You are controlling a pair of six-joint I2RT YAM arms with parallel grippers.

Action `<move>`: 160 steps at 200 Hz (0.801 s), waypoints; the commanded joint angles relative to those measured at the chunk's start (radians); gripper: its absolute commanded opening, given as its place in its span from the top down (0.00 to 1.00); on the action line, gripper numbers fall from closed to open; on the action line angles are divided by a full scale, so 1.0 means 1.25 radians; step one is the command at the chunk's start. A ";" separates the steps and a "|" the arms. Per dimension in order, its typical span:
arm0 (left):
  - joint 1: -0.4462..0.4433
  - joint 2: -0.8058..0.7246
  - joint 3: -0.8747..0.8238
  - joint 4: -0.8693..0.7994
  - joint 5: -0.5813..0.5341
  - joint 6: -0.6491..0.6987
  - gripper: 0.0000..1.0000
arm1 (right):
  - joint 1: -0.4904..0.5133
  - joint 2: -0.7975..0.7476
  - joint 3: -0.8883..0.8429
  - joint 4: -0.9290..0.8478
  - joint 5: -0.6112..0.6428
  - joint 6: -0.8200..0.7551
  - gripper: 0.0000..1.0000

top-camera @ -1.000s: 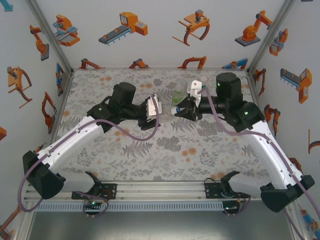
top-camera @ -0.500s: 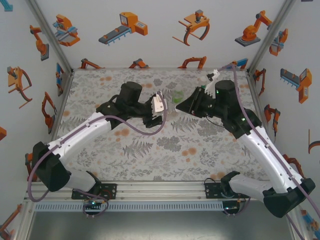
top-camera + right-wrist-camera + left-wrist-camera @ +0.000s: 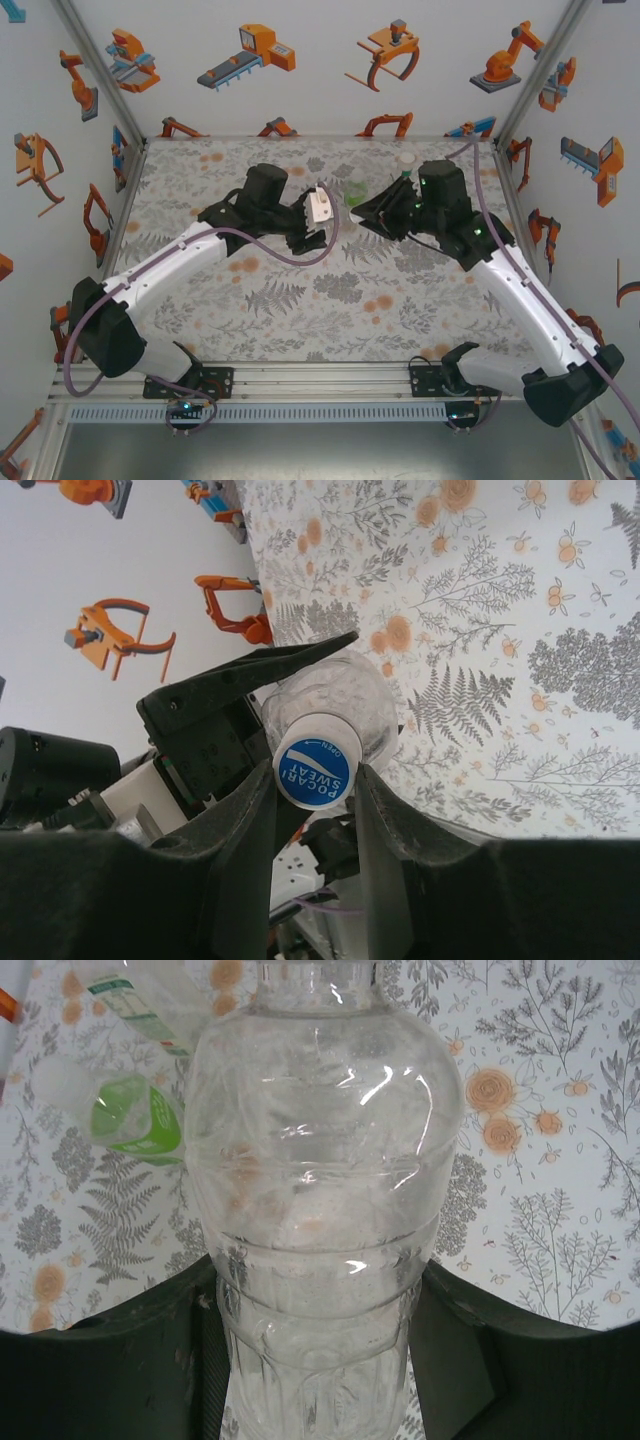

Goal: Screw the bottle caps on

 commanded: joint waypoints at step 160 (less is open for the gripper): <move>-0.005 -0.121 -0.023 -0.054 0.149 0.060 1.00 | 0.006 0.008 0.178 -0.121 -0.497 -1.464 0.43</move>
